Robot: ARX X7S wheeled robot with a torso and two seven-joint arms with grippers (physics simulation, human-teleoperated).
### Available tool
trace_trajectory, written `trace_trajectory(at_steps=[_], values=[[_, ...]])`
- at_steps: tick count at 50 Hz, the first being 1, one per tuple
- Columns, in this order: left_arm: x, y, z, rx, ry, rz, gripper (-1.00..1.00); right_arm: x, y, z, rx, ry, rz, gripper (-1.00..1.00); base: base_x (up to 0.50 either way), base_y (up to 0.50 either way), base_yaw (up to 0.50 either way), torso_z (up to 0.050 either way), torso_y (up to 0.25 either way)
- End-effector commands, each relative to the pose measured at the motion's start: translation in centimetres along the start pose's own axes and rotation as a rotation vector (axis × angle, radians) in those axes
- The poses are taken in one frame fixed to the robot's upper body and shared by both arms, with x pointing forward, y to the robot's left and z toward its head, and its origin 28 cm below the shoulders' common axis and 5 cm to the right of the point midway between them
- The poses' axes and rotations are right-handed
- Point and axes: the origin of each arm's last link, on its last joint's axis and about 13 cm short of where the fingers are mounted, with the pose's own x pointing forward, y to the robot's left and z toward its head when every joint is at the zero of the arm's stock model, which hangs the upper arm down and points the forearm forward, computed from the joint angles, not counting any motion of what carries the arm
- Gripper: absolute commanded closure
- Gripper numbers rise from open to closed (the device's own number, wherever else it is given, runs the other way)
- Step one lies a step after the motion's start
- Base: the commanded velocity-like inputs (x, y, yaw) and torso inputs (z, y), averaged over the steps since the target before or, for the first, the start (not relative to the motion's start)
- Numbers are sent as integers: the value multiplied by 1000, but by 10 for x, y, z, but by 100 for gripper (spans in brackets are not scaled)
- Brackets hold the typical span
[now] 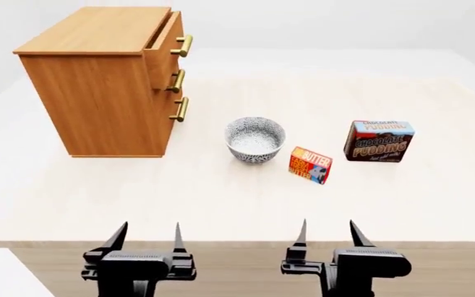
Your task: Put the butter at the back in the top drawer of the cabinet and close it.
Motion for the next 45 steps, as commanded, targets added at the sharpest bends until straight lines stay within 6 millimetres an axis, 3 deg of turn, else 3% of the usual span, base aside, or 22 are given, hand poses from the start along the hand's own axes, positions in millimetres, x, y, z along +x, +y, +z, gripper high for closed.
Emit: trace_trajectory(at_steps=[1, 5, 6, 7, 9, 11, 13, 19, 29, 45], values=[[-11, 4, 10, -23, -23, 5, -100, -4, 3, 1, -24, -2, -1, -100, 0, 0, 0, 50, 20], [-18, 5, 11, -25, -38, -6, -100, -9, 6, 1, -37, -13, 5, -100, 0, 0, 0, 50, 19], [-20, 4, 12, -24, -43, -7, -100, 12, -1, 33, -29, -60, 7, -100, 0, 0, 0, 50, 20], [-10, 6, 42, -32, -82, 3, -100, 32, -7, 65, -26, -101, 8, -100, 0, 0, 0, 50, 20], [-1, 4, 106, -53, -195, -5, -100, 49, -14, 91, -55, -27, 3, -100, 0, 0, 0, 50, 20], [2, 5, 115, -22, -55, -2, -100, 56, -16, 106, -60, -31, 3, -100, 0, 0, 0, 50, 19], [7, 6, 124, -30, -53, 6, -100, 60, -17, 115, -59, -35, 4, -100, 0, 0, 0, 50, 20], [13, 9, 136, -45, -76, 12, -100, 62, -19, 129, -45, -51, 1, -100, 0, 0, 0, 50, 19], [8, 8, 151, -26, -138, 34, -100, 61, -19, 136, -39, -79, 3, -100, 20, 0, 0, 0, 0], [0, 7, 155, -20, -182, 41, -100, 55, -20, 139, -20, -129, -5, -100, 497, 0, 0, 0, 0]])
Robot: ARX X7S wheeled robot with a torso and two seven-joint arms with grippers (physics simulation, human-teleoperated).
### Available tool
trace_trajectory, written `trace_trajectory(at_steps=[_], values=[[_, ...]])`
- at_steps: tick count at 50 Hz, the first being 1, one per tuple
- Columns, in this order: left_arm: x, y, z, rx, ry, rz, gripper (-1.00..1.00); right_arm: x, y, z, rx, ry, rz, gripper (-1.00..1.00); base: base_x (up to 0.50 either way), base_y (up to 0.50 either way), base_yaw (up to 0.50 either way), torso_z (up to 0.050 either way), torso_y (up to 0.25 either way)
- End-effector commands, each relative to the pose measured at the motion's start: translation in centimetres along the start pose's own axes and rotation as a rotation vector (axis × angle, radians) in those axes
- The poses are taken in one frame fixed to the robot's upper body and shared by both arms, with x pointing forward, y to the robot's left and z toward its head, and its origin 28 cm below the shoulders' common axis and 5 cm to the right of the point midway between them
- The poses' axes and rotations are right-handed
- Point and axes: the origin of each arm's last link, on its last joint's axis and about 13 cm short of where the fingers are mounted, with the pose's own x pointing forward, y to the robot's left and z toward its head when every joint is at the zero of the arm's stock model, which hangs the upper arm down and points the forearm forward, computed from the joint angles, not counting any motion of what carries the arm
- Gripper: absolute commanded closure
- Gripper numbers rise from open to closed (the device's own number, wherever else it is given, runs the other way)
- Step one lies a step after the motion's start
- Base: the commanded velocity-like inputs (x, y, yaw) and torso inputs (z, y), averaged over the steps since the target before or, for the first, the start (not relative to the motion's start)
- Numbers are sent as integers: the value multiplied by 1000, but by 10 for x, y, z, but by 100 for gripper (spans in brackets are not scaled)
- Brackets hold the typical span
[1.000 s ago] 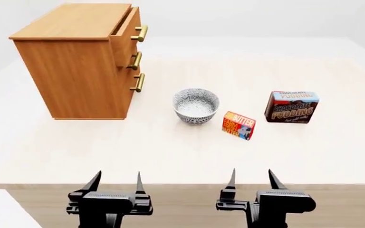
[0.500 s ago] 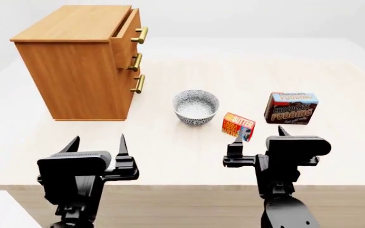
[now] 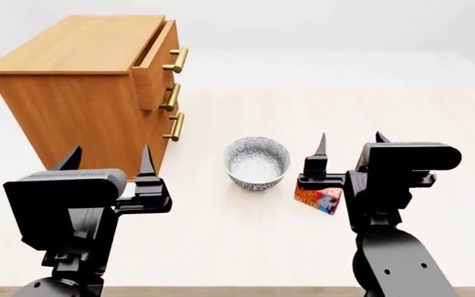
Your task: Put the butter at the back in the top drawer of the cabinet and close it.
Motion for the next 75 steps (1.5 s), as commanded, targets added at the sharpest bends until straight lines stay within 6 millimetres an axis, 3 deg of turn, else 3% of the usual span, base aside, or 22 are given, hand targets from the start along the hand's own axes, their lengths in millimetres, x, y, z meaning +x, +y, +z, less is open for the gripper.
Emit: trace_trajectory(at_steps=[1, 25, 49, 63, 70, 75], values=[[-5, -1, 7, 10, -36, 5, -100, -3, -1, 6, 10, -28, -2, -100, 500, 0, 0, 0, 0], [-10, -1, 9, 2, -50, -1, -100, -10, -1, 6, 17, -43, -2, -100, 493, 0, 0, 0, 1], [-19, -2, 13, 7, -55, -20, -100, -16, -3, 6, 23, -71, -7, -100, 84, 0, 0, 0, 0], [-37, -1, 36, 8, -90, -57, -100, -19, -8, 6, 39, -65, -29, -100, 0, 0, 0, 0, 0], [-32, -1, 52, 9, -53, -86, -100, -20, -9, 5, 47, -62, -33, -100, 0, 0, 0, 0, 0], [-20, -3, 74, 27, -8, -115, -100, -20, -10, 5, 52, -58, -32, -100, 0, 0, 0, 0, 0]])
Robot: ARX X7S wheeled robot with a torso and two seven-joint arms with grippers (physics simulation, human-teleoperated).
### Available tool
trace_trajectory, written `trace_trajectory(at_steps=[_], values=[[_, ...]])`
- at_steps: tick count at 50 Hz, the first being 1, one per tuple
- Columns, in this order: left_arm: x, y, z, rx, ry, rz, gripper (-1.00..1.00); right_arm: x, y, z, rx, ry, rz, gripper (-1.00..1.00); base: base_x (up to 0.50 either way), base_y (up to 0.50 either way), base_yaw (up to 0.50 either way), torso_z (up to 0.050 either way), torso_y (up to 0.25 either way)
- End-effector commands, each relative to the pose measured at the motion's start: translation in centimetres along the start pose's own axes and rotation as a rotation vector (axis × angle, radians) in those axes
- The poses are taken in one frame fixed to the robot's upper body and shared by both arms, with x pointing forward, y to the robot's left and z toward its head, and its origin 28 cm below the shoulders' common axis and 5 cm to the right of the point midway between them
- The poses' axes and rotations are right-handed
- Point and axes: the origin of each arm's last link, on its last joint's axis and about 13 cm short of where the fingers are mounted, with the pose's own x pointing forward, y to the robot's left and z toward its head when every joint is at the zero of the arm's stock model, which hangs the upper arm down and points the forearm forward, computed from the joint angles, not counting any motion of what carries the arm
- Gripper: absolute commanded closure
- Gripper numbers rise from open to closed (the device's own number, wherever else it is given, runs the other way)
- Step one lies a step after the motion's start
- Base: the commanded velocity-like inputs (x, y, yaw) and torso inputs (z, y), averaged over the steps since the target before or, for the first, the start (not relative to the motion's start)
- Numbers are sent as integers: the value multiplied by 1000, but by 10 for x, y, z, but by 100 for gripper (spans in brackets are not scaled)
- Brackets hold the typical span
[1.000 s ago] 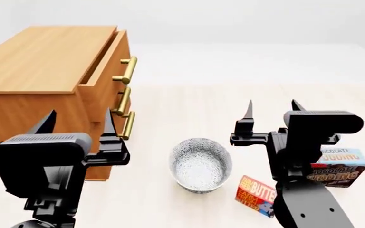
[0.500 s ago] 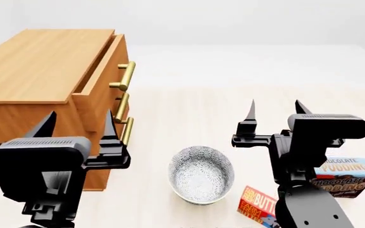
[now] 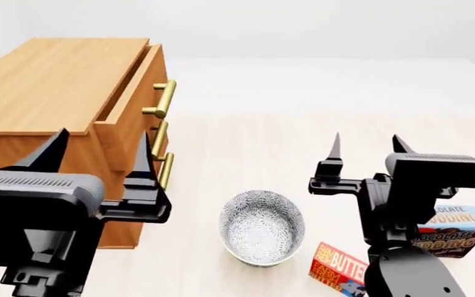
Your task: Put the butter at the back in the top drawer of the cabinet and close it.
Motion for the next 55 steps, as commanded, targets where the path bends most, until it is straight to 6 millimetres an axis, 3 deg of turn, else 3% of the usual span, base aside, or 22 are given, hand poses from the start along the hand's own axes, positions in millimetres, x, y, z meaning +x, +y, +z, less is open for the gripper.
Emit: trace_trajectory(at_steps=[1, 12, 27, 41, 55], values=[[13, 2, 34, 24, 98, -19, -100, -2, -3, 0, 12, 6, -5, -100, 0, 0, 0, 0, 0], [56, -2, 90, 105, 175, 11, -100, -2, -6, -1, 16, 16, -6, -100, 0, 0, 0, 0, 0], [119, -12, 158, 229, 456, -1, -100, -3, -6, -2, 15, 24, 1, -100, 0, 0, 0, 0, 0], [174, -24, 168, 343, 749, 27, -100, -5, -8, -3, 16, 29, 7, -100, 0, 0, 0, 0, 0], [190, -28, 171, 304, 903, -14, -100, -6, -8, -4, 20, 33, 14, -100, 0, 0, 0, 0, 0]])
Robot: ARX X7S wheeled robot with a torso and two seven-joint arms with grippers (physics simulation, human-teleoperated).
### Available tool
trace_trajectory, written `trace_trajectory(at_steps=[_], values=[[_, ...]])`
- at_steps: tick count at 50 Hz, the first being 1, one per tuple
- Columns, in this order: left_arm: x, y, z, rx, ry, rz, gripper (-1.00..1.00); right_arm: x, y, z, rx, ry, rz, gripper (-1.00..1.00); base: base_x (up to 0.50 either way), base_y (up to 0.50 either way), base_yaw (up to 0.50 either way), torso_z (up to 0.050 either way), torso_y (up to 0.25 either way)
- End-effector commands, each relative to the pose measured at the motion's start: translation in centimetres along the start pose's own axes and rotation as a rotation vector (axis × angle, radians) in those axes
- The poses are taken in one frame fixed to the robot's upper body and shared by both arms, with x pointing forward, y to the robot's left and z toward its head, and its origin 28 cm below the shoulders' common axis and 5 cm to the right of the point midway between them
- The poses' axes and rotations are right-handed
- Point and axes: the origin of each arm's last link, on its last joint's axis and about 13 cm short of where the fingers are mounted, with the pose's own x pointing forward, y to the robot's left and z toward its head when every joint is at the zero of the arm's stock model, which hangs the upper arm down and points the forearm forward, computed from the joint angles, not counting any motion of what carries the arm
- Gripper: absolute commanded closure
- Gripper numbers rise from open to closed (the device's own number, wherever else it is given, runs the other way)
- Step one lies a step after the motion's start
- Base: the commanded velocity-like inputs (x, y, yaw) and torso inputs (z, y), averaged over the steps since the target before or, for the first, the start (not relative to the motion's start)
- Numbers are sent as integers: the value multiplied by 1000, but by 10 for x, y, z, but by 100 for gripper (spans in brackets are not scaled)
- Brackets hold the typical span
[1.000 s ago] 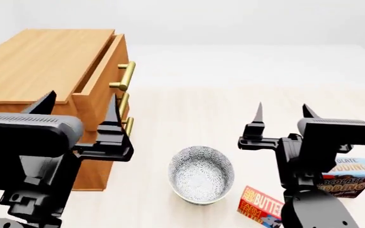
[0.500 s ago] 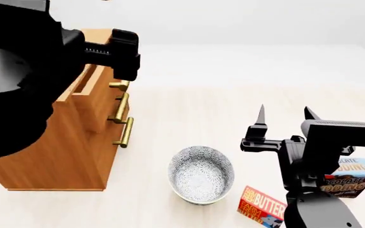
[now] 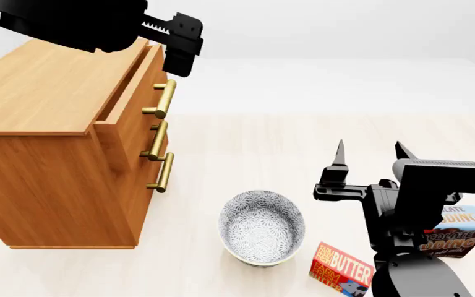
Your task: Put the butter at the back in the top drawer of the cabinet and close it.
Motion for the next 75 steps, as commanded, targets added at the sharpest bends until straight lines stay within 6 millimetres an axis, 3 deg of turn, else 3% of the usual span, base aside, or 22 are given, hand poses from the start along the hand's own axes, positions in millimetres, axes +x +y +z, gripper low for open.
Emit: trace_trajectory(at_steps=[1, 26, 75], values=[[6, 0, 14, 2, 141, -29, -100, -1, -1, -1, 2, 2, 5, -100, 0, 0, 0, 0, 0], [24, -4, 13, 43, 278, -49, -100, -3, 0, -1, -7, 0, 19, -100, 0, 0, 0, 0, 0], [66, -5, 8, 29, 369, 12, -100, -4, -2, -1, -7, 1, 28, -100, 0, 0, 0, 0, 0]])
